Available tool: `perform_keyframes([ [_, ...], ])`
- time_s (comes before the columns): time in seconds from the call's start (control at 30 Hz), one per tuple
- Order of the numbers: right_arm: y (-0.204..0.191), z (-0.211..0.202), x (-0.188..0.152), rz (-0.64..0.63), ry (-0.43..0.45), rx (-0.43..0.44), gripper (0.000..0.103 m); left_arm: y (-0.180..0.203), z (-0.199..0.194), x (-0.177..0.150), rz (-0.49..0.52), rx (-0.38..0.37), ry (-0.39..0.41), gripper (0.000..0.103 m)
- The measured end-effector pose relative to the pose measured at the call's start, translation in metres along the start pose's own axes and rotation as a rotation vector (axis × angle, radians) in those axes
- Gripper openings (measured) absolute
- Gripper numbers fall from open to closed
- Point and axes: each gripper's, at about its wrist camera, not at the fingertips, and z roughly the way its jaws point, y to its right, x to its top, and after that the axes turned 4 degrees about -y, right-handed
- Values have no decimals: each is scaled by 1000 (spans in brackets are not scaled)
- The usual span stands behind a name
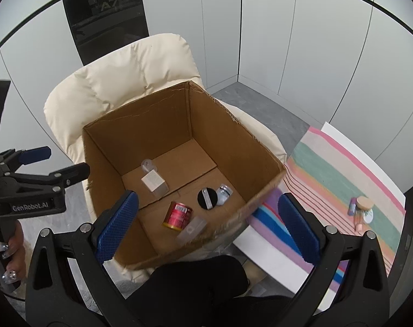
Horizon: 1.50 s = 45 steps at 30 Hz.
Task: Organize objects
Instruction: 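Move both tools away from the box back over the striped cloth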
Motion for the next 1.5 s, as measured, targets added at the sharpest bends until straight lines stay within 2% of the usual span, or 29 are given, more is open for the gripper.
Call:
perform_keyframes([
  [0.27,-3,-27,-30,19,1,2,103,-9,-21,-40,-9,-8,-2,99],
  [0.4,-4,-35,-48,30,-17,8,103,-9,-31,-61,1,38,11,99],
  [0.57,-3,-41,-63,46,-23,7,103,-14,-32,-76,-28,-8,-24,99],
  [0.93,7,-46,-68,83,-10,-9,103,-3,-25,-76,17,6,-25,99],
  [1.17,24,-50,-75,132,-8,-31,103,7,-22,-70,26,-35,-33,99],
  [1.5,71,-77,-96,220,10,-116,103,75,-19,-59,161,-110,-27,99],
])
